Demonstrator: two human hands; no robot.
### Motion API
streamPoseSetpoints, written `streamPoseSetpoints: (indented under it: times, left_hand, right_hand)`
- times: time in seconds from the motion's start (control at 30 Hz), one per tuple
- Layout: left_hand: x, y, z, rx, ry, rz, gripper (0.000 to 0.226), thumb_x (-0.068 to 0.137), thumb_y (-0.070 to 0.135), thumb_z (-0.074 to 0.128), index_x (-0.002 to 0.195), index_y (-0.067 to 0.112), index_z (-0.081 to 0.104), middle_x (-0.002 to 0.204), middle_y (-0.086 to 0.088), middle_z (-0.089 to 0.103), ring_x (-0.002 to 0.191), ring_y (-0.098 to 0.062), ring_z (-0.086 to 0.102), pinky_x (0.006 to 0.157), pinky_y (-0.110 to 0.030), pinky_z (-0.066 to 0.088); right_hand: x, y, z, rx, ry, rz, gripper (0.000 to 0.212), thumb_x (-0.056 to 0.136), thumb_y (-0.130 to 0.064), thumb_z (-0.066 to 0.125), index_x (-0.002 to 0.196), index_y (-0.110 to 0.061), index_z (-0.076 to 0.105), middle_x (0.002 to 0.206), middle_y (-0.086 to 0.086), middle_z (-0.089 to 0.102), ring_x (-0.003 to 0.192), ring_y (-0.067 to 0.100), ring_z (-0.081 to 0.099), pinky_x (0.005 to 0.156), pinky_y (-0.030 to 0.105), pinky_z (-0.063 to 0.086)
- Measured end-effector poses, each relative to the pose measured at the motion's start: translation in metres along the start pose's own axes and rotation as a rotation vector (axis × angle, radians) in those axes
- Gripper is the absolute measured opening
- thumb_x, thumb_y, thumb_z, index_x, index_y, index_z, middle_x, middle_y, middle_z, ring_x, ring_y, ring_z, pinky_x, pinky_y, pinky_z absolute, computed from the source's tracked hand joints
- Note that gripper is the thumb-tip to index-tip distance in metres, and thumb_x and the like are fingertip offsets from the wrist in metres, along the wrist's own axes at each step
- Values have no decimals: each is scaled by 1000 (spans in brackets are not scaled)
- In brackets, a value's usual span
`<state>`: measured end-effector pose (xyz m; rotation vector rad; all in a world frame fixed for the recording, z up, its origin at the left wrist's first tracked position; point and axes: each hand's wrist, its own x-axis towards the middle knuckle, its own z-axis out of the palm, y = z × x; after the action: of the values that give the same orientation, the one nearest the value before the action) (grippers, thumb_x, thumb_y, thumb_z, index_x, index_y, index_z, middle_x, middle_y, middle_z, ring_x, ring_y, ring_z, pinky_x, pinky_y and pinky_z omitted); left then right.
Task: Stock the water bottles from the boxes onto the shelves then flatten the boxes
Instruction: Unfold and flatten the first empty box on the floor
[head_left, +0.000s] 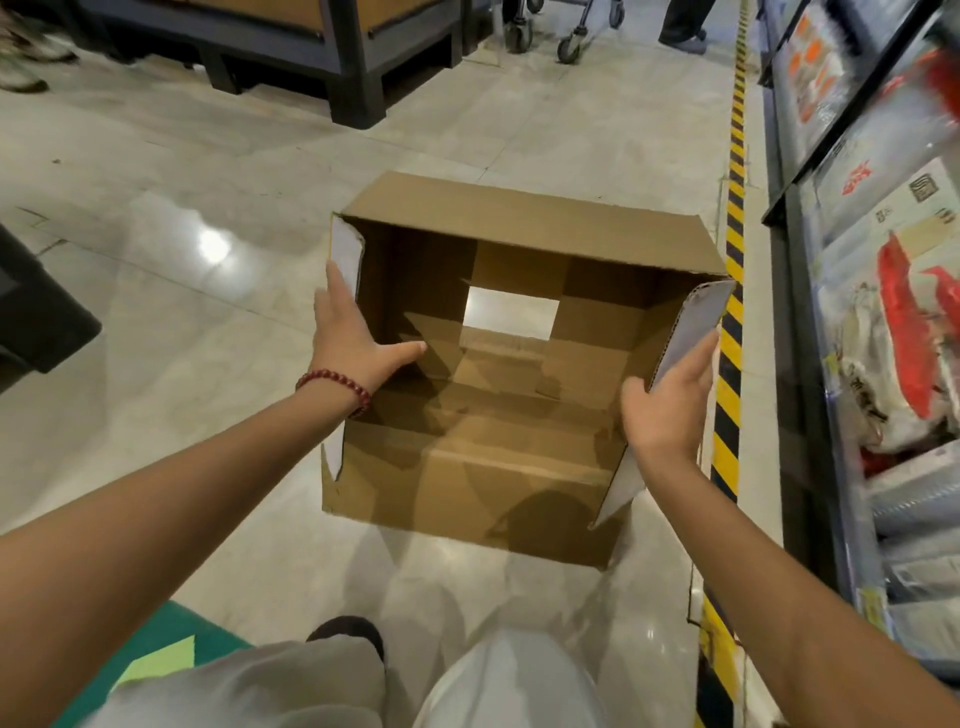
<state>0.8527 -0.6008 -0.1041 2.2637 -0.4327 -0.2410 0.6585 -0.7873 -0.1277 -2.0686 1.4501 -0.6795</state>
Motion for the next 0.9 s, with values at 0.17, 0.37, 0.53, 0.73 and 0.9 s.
streamPoseSetpoints:
  times: [0.17,0.37,0.53,0.73,0.9]
  left_hand:
    - [-3,-7,8,157,48,-76,43,93,7,48,133,7,31,102,-17,52,98,-35,59,72,-33,47]
    - [-28,-56,-1,23,12,-47,50,93,-1,45,138,9,27,127,-20,50,95,-32,60,73,-37,55]
    - [-31,-86,2,64,-22,-114,50,93,0,47,137,5,23,107,-24,55,76,-32,53,62,-38,48]
    - [-28,-113,7,-51,-103,-420,64,88,16,62,143,9,29,136,-18,49,117,-40,50,92,-51,48]
    - [-38,-114,-14,-40,42,-213,48,89,21,60,134,9,46,129,-15,55,115,-36,52,88,-46,48]
  right_hand:
    - [-14,16,-1,-12,-32,2,66,96,-4,40,152,-17,7,156,7,23,117,22,53,75,22,47]
    - [-46,52,4,180,-88,-27,68,95,0,39,152,-23,10,157,1,20,135,26,39,100,30,43]
    - [-53,75,22,188,-170,8,70,96,-10,45,151,-28,5,157,2,22,138,29,35,107,44,40]
    - [-78,86,39,258,-422,97,93,84,-24,68,150,-33,3,157,-3,21,140,23,31,110,39,35]
    - [-83,71,24,296,-210,31,89,86,-23,67,151,-26,6,158,-1,13,143,18,19,99,22,27]
